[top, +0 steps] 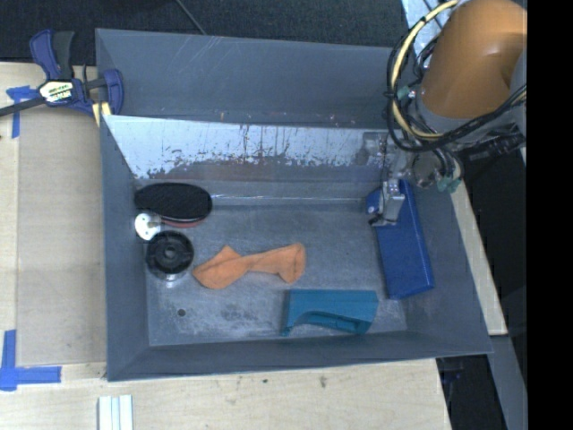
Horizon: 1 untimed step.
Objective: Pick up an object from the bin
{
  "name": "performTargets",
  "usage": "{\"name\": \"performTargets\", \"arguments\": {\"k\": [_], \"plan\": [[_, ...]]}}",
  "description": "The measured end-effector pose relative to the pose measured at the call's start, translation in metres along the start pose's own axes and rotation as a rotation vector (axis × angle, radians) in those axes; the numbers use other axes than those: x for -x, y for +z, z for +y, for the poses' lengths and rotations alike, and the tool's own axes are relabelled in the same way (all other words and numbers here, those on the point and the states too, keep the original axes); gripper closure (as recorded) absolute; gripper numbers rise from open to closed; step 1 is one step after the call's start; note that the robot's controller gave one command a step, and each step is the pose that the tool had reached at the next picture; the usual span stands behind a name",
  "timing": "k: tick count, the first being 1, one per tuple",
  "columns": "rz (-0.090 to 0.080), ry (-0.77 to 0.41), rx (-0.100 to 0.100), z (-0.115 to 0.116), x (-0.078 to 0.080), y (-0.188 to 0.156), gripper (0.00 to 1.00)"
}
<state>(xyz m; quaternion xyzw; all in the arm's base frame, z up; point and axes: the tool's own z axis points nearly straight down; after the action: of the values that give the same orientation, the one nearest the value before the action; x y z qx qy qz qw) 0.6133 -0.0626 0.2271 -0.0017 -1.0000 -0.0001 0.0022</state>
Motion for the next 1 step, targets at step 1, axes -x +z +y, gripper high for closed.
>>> {"name": "performTargets", "arguments": {"k": [1], "plan": [[-0.009,-0.001,-0.001,0.0002,0.0012,-0.0054,0.00]]}}
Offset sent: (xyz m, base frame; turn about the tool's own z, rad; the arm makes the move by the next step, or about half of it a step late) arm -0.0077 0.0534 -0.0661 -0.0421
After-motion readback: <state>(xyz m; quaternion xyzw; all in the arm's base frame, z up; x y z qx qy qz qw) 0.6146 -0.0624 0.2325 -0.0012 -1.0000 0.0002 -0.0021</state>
